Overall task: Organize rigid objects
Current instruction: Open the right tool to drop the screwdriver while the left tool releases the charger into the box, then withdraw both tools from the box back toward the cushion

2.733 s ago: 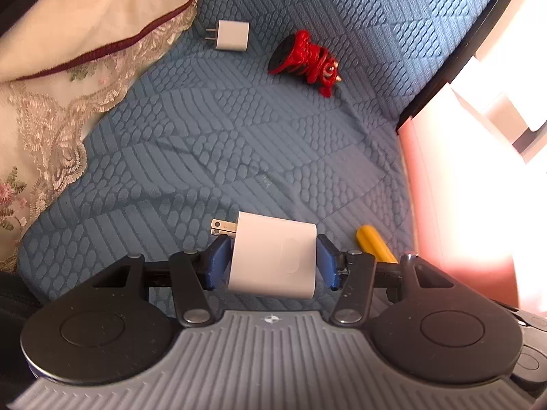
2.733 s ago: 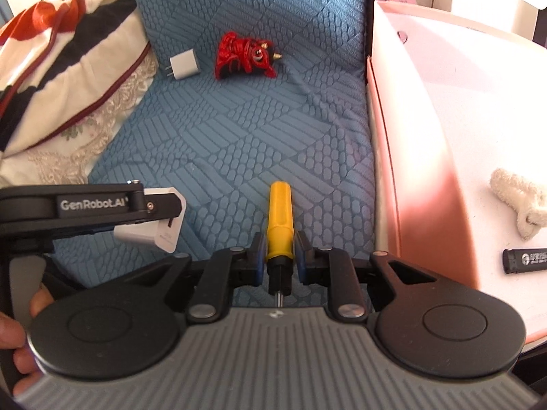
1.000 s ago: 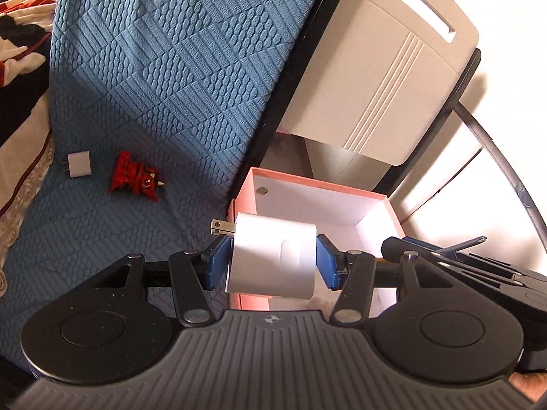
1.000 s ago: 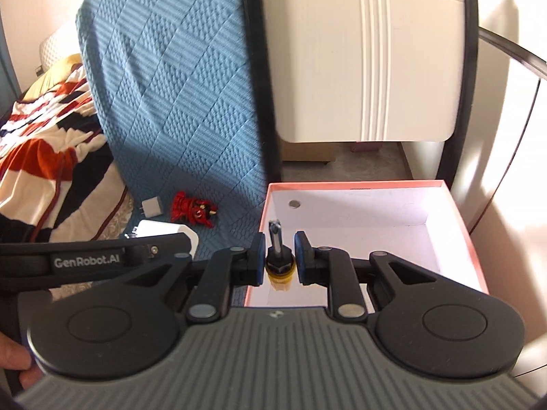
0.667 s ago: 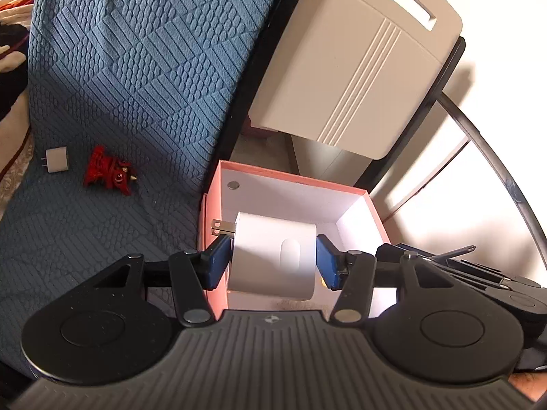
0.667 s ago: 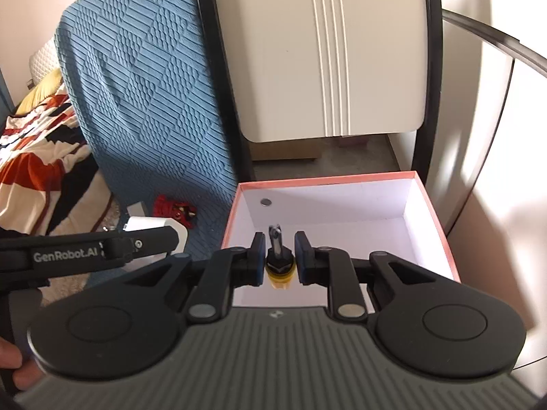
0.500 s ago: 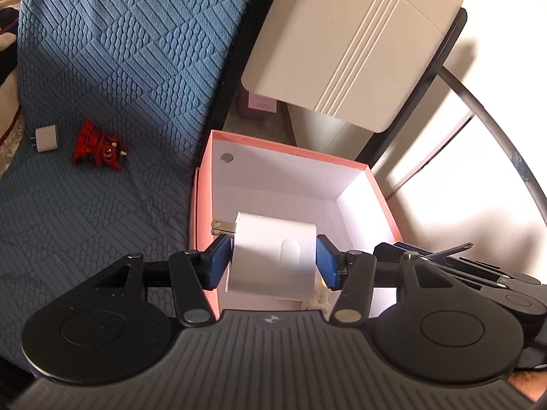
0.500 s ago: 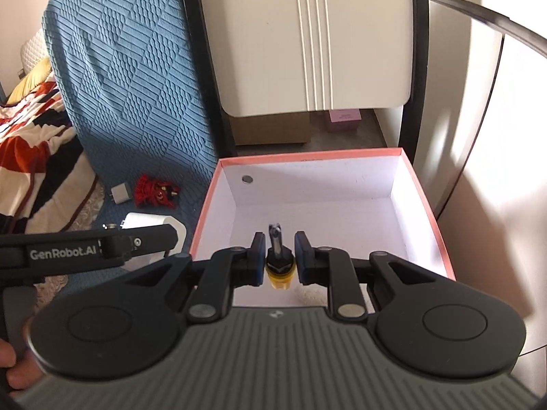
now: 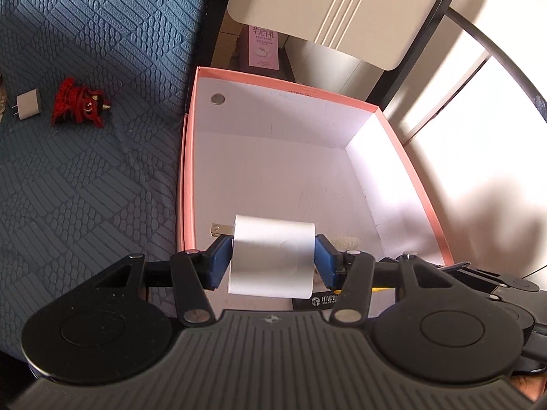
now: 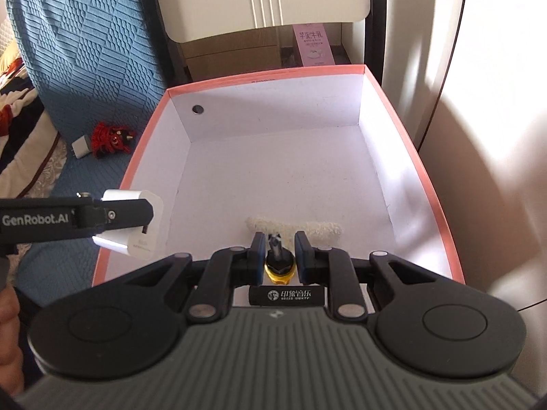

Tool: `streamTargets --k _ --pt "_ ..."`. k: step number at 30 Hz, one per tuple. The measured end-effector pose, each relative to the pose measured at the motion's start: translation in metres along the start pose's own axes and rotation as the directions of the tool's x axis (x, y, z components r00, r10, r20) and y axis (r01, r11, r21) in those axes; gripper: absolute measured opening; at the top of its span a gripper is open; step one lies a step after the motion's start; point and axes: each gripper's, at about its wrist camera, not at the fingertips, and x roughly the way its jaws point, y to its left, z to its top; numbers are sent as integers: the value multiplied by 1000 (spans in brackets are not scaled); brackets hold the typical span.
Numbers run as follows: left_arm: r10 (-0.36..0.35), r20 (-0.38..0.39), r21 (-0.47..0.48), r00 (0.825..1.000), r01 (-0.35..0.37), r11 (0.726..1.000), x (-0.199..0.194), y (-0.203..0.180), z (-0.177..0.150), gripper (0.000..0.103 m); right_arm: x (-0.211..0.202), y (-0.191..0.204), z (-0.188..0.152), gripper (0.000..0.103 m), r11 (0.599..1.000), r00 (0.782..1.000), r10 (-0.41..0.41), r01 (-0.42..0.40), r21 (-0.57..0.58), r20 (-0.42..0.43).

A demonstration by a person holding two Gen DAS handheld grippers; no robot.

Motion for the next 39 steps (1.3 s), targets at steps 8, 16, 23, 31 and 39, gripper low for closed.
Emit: streamTargets --k 8,16,23,31,39 --pt "-7 -19 49 1000 8 999 2 -9 2 78 2 -8 -4 22 999 1000 26 -26 43 -3" --pt "-9 70 78 997 4 997 -35 -18 11 78 -11 -9 11 29 997 999 7 -10 82 43" --pt "-21 163 93 986 6 996 -77 -13 20 78 -35 9 23 29 997 994 36 -43 71 101" --pt "-18 274 95 962 -8 995 -131 0 28 78 -63 44 34 29 998 980 53 -58 18 194" --pt "14 340 93 940 -49 995 -168 23 30 79 -77 71 34 29 996 969 91 -85 -34 229"
